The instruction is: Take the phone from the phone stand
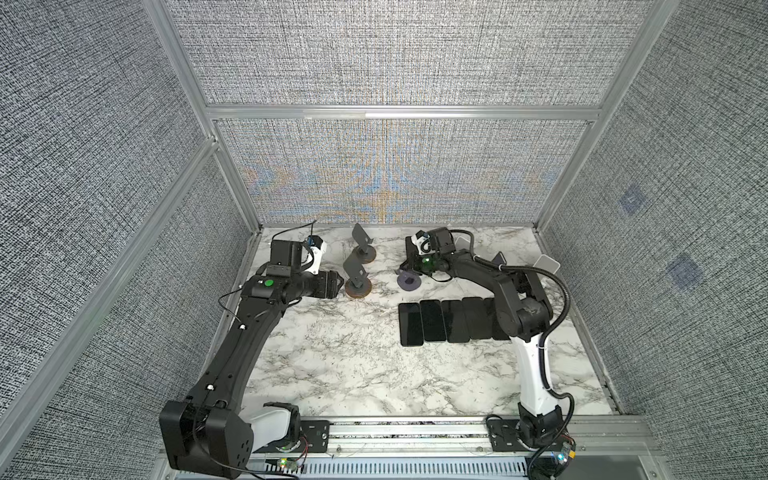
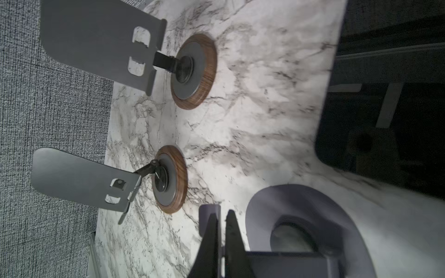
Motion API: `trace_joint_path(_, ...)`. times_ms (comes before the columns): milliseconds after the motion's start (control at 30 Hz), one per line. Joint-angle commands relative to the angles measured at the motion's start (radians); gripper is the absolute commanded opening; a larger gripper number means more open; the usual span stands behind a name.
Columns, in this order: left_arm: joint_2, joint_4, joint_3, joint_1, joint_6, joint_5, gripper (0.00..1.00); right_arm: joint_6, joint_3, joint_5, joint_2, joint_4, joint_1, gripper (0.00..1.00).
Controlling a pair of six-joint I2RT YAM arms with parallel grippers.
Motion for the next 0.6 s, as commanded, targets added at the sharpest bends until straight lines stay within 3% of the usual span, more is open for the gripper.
trace_joint_path(0,-0.007,0.019,-0.002,0.004,0.004,-0.007,0.78,0.038,0.064,-0.041,0.040,0.064,0.017,0.00)
trace_joint_path(267,-0.006,0.022,-0.005,0.013,0.001,-0.016,0.77,0.044,0.255,-0.018,0.167,0.034,0.052,0.00)
trace_joint_path(433,-0.002,0.018,-0.006,0.018,0.001,-0.019,0.78,0.017,0.250,0.023,0.149,-0.001,0.054,0.00)
trace_joint_path(467,0.000,0.019,-0.006,0.018,0.001,-0.018,0.77,0.001,0.250,0.026,0.139,-0.018,0.053,0.08)
trace_joint_path(533,0.004,0.019,-0.006,0.020,0.000,-0.015,0.78,-0.025,0.235,0.044,0.105,-0.037,0.056,0.36)
trace_joint_path(567,0.004,0.018,-0.005,0.021,0.000,-0.014,0.78,-0.044,0.222,0.055,0.083,-0.042,0.057,0.46)
